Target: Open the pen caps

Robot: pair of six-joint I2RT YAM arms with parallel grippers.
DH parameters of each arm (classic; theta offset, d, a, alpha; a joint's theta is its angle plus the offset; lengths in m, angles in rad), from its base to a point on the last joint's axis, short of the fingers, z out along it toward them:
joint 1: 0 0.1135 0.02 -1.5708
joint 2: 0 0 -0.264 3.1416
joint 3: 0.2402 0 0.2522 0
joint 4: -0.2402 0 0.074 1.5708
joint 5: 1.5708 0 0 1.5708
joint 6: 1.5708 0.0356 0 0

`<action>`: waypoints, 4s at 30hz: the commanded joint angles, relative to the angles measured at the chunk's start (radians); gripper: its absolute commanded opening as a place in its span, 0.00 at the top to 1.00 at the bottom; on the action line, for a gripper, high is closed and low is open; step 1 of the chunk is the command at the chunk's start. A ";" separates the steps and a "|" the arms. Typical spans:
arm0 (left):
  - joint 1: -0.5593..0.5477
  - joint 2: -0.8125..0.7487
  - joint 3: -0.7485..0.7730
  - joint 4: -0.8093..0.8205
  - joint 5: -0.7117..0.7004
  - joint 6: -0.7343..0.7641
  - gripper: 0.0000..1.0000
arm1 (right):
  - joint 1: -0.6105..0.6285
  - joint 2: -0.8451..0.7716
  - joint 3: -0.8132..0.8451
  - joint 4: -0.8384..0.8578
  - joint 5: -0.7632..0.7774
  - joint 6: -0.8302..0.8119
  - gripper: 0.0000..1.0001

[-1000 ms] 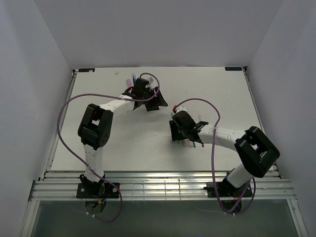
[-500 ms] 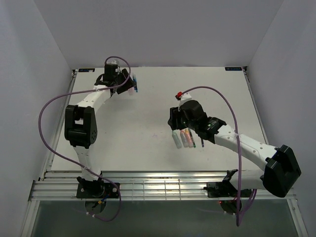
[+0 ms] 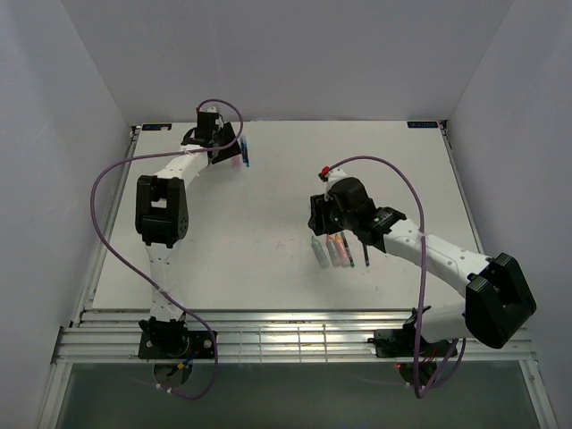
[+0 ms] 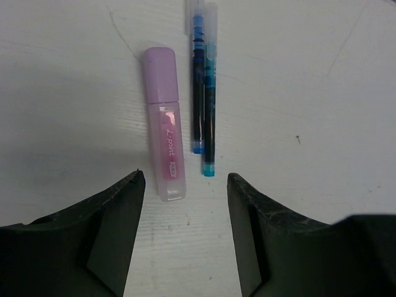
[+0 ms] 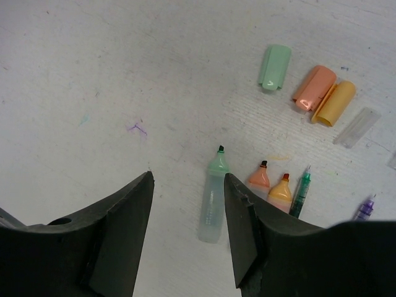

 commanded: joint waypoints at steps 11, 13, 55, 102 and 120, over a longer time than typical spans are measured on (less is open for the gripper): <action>0.008 0.111 0.139 -0.017 -0.058 0.036 0.34 | -0.083 0.021 -0.036 0.075 -0.109 -0.022 0.44; 0.008 0.122 0.148 -0.018 -0.061 0.040 0.34 | -0.086 0.024 -0.039 0.079 -0.116 -0.022 0.44; 0.007 0.228 0.156 -0.046 -0.158 0.096 0.86 | -0.149 0.031 -0.102 0.138 -0.184 -0.026 0.45; -0.386 -0.777 -0.910 0.351 0.018 -0.455 1.00 | -0.034 0.220 -0.125 0.797 -0.511 0.436 0.40; -0.427 -0.835 -0.932 0.347 0.011 -0.454 1.00 | -0.034 0.274 -0.099 0.797 -0.437 0.422 0.48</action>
